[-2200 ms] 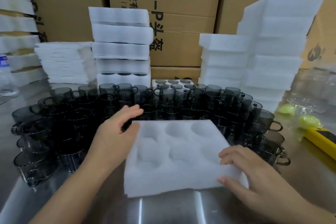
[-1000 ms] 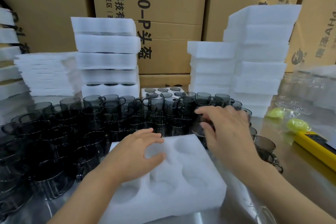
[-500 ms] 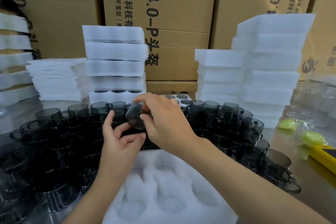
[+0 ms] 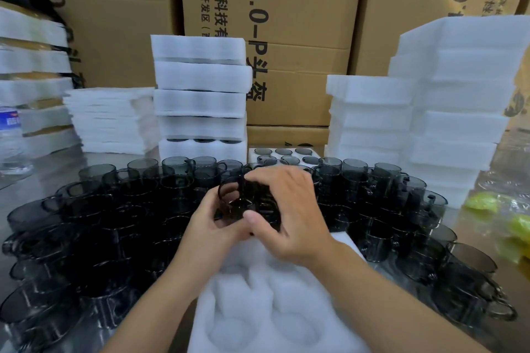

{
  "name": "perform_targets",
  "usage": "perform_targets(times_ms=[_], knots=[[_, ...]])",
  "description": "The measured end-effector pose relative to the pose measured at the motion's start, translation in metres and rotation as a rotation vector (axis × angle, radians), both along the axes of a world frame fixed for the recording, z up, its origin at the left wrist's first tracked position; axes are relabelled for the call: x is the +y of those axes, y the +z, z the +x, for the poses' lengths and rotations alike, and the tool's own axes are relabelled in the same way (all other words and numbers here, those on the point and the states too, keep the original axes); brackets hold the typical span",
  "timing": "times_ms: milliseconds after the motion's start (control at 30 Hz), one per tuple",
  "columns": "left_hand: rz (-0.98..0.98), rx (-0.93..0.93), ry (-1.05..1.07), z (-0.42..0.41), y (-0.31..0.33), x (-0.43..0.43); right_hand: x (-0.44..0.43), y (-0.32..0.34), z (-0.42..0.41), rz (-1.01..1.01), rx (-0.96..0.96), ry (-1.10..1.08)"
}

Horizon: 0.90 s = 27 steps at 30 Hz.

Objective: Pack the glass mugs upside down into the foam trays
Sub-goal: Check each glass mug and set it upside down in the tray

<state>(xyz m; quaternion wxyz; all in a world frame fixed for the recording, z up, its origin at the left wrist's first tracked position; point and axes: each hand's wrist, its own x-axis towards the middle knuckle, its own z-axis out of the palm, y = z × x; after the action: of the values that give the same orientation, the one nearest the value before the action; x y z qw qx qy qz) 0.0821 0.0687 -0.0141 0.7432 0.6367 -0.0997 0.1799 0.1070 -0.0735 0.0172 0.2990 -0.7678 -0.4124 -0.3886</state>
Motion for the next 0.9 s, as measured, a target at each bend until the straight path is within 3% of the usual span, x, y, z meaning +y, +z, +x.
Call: perform_targets(times_ms=[267,467,600,767,900], knots=[[0.008,0.062,-0.064,-0.005,0.003,0.007,0.005,-0.009,0.001,0.026,0.447,0.078],[-0.096,0.079,-0.145,-0.009,0.008,0.010,0.006,-0.010,0.003,0.161,0.531,0.122],[-0.081,0.091,-0.244,-0.010,0.009,0.018,0.006,-0.012,0.002,0.251,0.641,0.205],[-0.048,0.053,-0.211,-0.008,0.006,0.022,0.004,-0.011,0.007,0.338,0.778,0.318],[-0.007,0.057,-0.169,-0.007,0.002,0.023,0.005,-0.014,0.007,0.254,0.768,0.288]])
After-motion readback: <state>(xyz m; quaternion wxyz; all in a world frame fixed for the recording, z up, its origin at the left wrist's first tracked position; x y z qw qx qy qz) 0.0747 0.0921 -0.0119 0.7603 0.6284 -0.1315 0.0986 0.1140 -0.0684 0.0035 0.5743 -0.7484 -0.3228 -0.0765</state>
